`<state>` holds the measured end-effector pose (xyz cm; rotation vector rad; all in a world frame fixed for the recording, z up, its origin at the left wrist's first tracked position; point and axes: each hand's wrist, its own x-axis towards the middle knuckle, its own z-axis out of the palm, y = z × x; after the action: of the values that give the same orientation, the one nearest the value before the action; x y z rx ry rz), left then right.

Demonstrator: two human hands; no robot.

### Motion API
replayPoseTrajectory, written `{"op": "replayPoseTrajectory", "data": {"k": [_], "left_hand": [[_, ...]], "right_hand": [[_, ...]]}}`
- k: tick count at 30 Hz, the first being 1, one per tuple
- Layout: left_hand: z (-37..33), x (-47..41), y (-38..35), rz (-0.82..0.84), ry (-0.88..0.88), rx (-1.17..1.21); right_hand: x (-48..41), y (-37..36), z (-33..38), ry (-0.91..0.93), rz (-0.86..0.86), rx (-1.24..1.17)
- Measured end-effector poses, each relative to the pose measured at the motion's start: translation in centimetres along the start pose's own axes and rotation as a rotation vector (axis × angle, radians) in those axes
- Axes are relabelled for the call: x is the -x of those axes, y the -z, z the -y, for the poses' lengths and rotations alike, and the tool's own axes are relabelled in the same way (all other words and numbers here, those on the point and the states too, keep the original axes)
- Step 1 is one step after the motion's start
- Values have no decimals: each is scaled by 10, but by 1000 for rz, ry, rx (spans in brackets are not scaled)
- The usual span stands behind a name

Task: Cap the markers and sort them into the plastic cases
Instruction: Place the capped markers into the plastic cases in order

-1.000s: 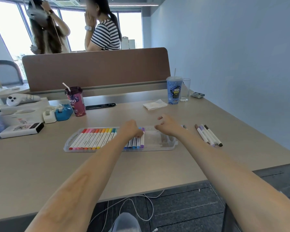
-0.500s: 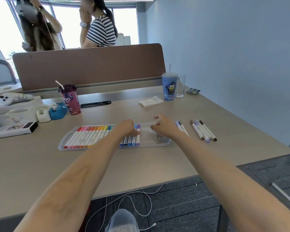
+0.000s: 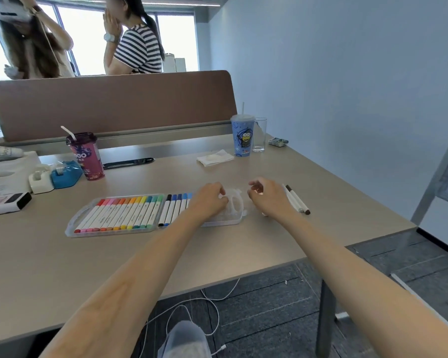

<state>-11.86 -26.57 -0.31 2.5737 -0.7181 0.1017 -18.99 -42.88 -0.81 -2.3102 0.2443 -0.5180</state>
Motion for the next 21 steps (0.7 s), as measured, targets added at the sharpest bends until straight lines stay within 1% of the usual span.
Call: {"op": "replayPoseTrajectory", "data": {"k": [2,6,9,12,18,21], "left_hand": [[-18,-5,-8,12,-21,21],[-50,-17,-24,11,-57,41],[-64,-23,-31,18,-44,21],[-70,-27,-32,53,-24,-40],[-76,-39,-33,119,10,-173],[-84,-44,-32,164,30,-227]], "right_hand": [[4,17,-16,-52,-36,28],[11,49,-45,-90,-101,183],[12,64,-50,-160,-62,224],[8,69,-48,-173,-13,320],[7,73,-51,-163,-58,242],[7,76,-57,-178,-43,214]]}}
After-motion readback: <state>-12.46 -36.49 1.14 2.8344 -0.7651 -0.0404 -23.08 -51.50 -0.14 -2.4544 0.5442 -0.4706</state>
